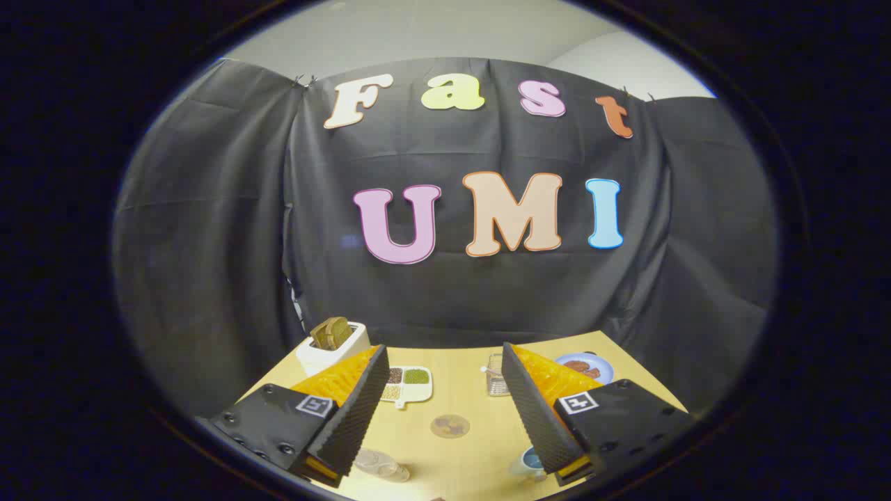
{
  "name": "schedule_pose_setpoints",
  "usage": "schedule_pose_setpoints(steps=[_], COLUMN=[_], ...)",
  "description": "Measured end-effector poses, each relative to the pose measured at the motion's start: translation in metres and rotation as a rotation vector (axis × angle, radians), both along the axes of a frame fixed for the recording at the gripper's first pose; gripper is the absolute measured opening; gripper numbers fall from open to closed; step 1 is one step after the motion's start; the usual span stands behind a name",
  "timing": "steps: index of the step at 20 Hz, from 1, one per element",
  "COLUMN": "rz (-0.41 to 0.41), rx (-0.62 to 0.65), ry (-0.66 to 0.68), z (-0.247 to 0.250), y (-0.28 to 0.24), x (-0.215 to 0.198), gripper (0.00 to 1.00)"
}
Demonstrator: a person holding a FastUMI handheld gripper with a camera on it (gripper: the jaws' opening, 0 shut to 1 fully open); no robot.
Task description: Take the bottle from table, then pour the juice into the cup, finally place the bottle on the coaster
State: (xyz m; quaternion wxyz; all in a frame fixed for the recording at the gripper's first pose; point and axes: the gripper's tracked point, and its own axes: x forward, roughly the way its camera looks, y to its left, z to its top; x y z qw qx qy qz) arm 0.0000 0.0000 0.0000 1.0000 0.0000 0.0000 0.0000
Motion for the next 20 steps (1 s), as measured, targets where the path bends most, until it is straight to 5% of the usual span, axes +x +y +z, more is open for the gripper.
schedule_pose_setpoints(steps=[20], rz=[-0.086], rx=[0.053], ry=[0.018], z=[-0.012], y=[0.013], x=[-0.028], gripper=[1.00])
